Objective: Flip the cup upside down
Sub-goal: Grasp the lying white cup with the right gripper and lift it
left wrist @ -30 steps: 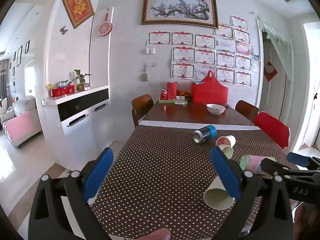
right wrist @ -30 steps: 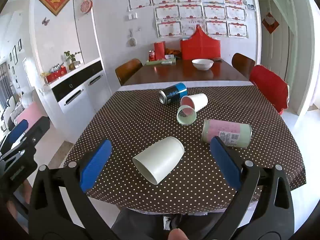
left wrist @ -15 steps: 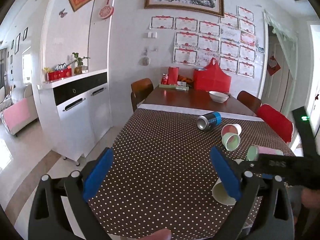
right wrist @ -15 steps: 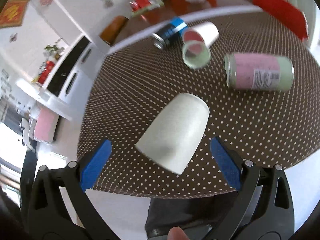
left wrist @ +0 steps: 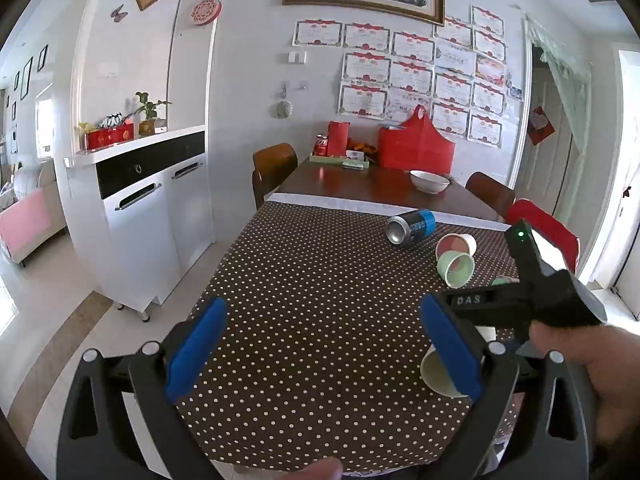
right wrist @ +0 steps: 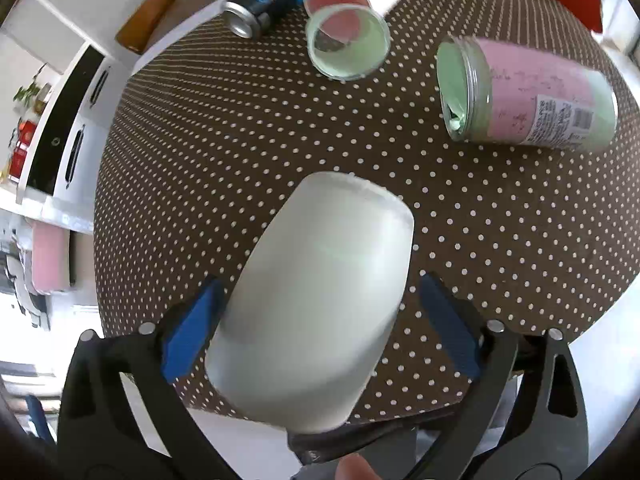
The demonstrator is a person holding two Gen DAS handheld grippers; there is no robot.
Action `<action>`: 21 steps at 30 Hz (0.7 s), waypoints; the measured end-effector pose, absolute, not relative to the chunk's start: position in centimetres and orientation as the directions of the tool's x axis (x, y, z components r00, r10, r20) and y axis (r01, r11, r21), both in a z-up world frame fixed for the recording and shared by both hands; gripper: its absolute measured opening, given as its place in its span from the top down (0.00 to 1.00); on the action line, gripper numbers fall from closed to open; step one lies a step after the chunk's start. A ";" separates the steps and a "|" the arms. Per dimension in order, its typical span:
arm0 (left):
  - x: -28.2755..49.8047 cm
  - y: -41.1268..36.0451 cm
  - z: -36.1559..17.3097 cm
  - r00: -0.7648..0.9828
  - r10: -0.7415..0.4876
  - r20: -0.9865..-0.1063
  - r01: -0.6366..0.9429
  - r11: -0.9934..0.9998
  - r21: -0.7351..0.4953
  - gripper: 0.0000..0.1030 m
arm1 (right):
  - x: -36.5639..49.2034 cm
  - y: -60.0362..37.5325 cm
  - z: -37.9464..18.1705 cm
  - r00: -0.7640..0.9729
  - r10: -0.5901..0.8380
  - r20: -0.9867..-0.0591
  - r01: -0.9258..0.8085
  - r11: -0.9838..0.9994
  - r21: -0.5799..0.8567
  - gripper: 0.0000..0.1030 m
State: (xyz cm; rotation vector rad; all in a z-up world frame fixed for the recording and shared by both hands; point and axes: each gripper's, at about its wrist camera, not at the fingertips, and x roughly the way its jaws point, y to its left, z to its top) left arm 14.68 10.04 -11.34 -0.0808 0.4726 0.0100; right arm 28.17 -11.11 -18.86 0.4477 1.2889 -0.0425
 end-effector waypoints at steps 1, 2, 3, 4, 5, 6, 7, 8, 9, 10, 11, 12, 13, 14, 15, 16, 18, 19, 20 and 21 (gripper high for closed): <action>14.7 10.0 -11.4 0.890 -0.008 -0.457 -0.029 0.997 -0.075 0.07 | 28.6 -11.3 -19.1 0.276 0.232 -0.933 0.285 0.907 0.310 0.08; 14.7 10.0 -11.4 0.889 -0.008 -0.459 -0.029 0.997 -0.074 0.07 | 29.1 -11.4 -19.3 0.258 0.245 -0.935 0.293 0.902 0.317 0.09; 14.8 10.0 -11.5 0.887 -0.008 -0.462 -0.029 0.997 -0.072 0.07 | 29.6 -11.5 -19.7 0.242 0.248 -0.938 0.299 0.901 0.315 0.09; 14.9 9.9 -11.6 0.885 -0.007 -0.465 -0.029 0.997 -0.070 0.07 | 30.0 -11.7 -20.1 0.227 0.251 -0.941 0.305 0.899 0.313 0.13; 14.9 9.8 -11.6 0.884 -0.008 -0.467 -0.028 0.997 -0.069 0.07 | 30.2 -11.7 -20.4 0.218 0.267 -0.939 0.304 0.895 0.325 0.20; 14.9 9.7 -11.7 0.883 -0.009 -0.469 -0.025 0.997 -0.067 0.07 | 30.5 -11.6 -20.7 0.212 0.286 -0.934 0.292 0.894 0.340 0.21; 14.9 9.6 -11.8 0.883 -0.009 -0.470 -0.024 0.998 -0.065 0.07 | 30.5 -11.5 -20.6 0.218 0.286 -0.933 0.278 0.898 0.340 0.22; 15.0 9.6 -11.7 0.882 -0.009 -0.471 -0.023 0.998 -0.064 0.07 | 30.4 -11.5 -20.6 0.227 0.290 -0.930 0.266 0.900 0.346 0.23; 15.0 9.5 -11.8 0.881 -0.009 -0.473 -0.022 0.998 -0.060 0.07 | 30.3 -11.6 -20.5 0.240 0.300 -0.923 0.256 0.898 0.358 0.23; 14.9 9.5 -11.8 0.881 -0.006 -0.474 -0.024 0.998 -0.057 0.07 | 30.1 -11.6 -20.4 0.255 0.306 -0.917 0.244 0.898 0.367 0.24; 15.0 9.4 -11.9 0.879 -0.003 -0.476 -0.026 0.998 -0.054 0.07 | 29.8 -11.7 -20.1 0.268 0.310 -0.912 0.234 0.897 0.374 0.24; 14.9 9.3 -11.9 0.879 -0.002 -0.477 -0.026 0.998 -0.053 0.07 | 29.2 -12.1 -19.7 0.288 0.320 -0.903 0.225 0.894 0.388 0.25; 14.9 9.1 -11.8 0.879 -0.001 -0.477 -0.028 0.998 -0.052 0.07 | 28.8 -12.3 -19.3 0.319 0.332 -0.888 0.204 0.891 0.406 0.25; 14.9 9.0 -11.7 0.879 0.002 -0.476 -0.028 0.998 -0.049 0.07 | 28.5 -12.4 -19.0 0.340 0.337 -0.878 0.190 0.890 0.415 0.25; 14.9 9.0 -11.7 0.880 0.003 -0.475 -0.028 0.998 -0.047 0.07 | 28.1 -12.5 -18.4 0.373 0.349 -0.860 0.165 0.887 0.432 0.25; 14.9 9.0 -11.7 0.880 0.002 -0.475 -0.028 0.998 -0.048 0.07 | 27.5 -12.7 -17.9 0.401 0.345 -0.848 0.140 0.892 0.429 0.25; 14.9 8.7 -11.5 0.882 0.003 -0.471 -0.025 0.999 -0.041 0.07 | 26.7 -12.9 -16.9 0.458 0.318 -0.830 0.102 0.909 0.404 0.26; 14.8 8.4 -11.4 0.884 0.004 -0.468 -0.024 0.999 -0.036 0.07 | 26.3 -12.9 -16.5 0.487 0.304 -0.819 0.083 0.917 0.390 0.26; 14.8 8.0 -11.3 0.885 0.004 -0.465 -0.021 0.999 -0.031 0.07 | 26.1 -13.0 -16.2 0.505 0.292 -0.812 0.075 0.923 0.378 0.26; 14.7 7.8 -11.1 0.886 0.004 -0.464 -0.019 0.999 -0.027 0.07 | 25.7 -13.2 -15.8 0.532 0.276 -0.800 0.063 0.930 0.363 0.26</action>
